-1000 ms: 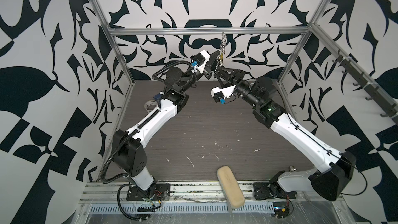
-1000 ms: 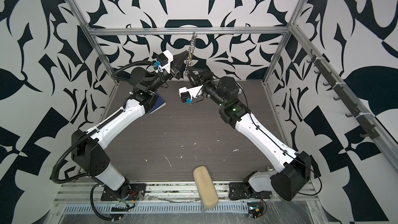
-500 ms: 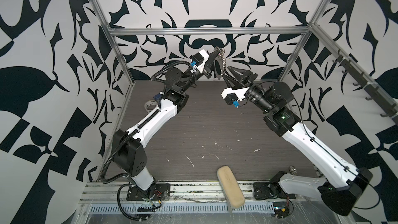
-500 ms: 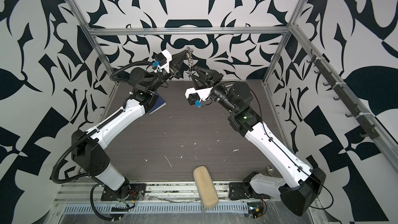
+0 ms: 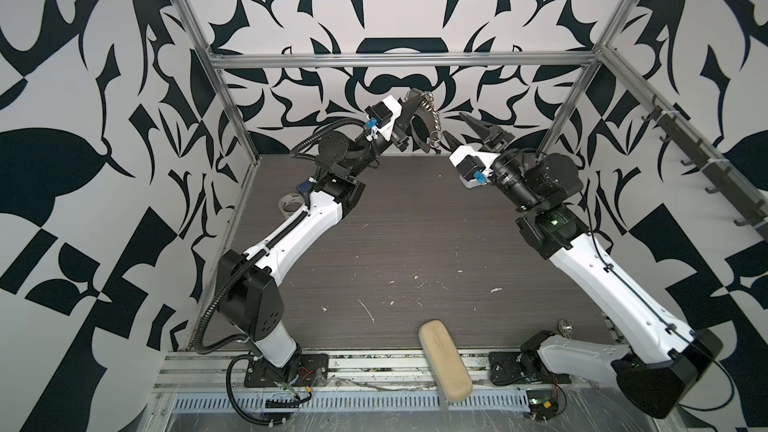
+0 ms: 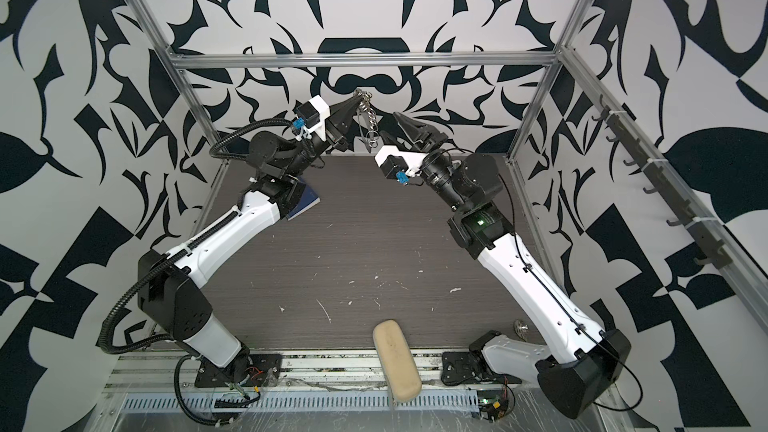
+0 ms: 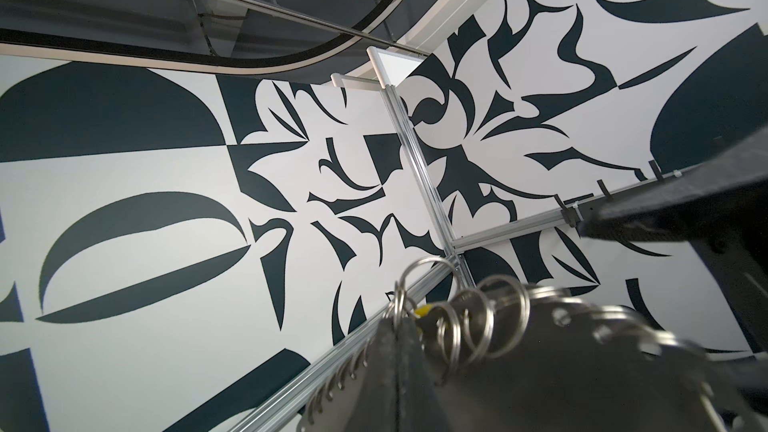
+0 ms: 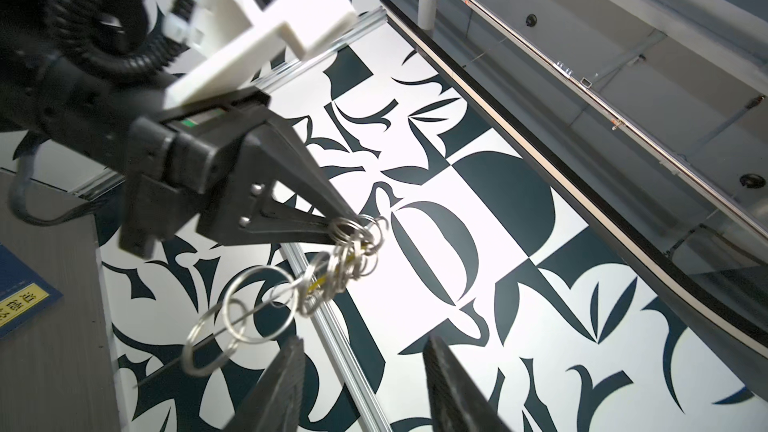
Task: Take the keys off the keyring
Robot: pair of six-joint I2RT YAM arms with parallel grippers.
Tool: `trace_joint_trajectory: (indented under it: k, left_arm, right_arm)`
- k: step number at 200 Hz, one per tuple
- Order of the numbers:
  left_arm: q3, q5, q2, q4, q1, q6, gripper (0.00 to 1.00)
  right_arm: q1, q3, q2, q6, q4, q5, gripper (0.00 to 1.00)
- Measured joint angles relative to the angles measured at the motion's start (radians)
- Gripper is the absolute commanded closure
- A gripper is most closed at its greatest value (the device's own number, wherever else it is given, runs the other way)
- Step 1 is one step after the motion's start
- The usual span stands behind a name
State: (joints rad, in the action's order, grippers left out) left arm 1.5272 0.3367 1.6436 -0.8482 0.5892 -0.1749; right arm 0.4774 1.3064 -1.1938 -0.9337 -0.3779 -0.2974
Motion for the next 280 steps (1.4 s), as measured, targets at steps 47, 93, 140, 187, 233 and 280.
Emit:
trace_joint_trajectory:
  k: [47,93,140,187,233,280]
  left_arm:
    - [-0.009,0.000,0.000,-0.008,0.000,0.006,1.00]
    - [-0.043,0.008,-0.006,-0.028,0.000,0.019,1.00]
    - [-0.145,0.040,-0.027,-0.094,0.000,0.053,1.00]
    - [-0.259,0.088,-0.050,-0.195,-0.001,0.109,1.00]
    - [-0.338,0.135,-0.060,-0.284,-0.001,0.162,1.00]
    - [-0.390,0.171,-0.069,-0.341,-0.001,0.194,1.00]
  right_arm:
    - [-0.116,0.226,-0.078,0.205,0.095,-0.101,0.50]
    - [-0.200,0.410,-0.200,0.415,0.173,-0.276,0.51]
    - [-0.223,0.562,-0.315,0.549,0.334,-0.479,0.53]
    - [-0.228,0.627,-0.353,0.582,0.498,-0.662,0.57]
    - [-0.232,0.630,-0.354,0.521,0.632,-0.761,0.63]
    - [-0.234,0.621,-0.354,0.435,0.744,-0.811,0.66]
